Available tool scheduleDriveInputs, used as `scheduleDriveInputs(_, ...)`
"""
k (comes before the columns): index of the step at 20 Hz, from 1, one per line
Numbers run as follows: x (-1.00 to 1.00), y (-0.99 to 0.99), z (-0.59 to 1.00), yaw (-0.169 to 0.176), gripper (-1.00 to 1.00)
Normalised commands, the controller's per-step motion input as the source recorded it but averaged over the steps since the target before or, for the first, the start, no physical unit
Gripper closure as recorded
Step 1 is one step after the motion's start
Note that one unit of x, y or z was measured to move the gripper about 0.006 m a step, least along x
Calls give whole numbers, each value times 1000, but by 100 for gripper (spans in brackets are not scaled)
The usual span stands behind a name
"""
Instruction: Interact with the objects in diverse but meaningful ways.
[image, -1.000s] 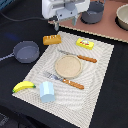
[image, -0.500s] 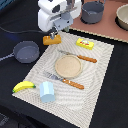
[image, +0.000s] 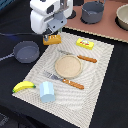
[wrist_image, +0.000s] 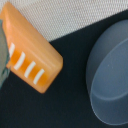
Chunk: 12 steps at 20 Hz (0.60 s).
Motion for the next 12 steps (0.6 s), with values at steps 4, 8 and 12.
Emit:
scheduleDriveInputs(4,-1000,-10,-114,52,-100)
scheduleDriveInputs(8,-904,-75,-234,66,-100)
scheduleDriveInputs(12,-676,-253,-339,58,-100)
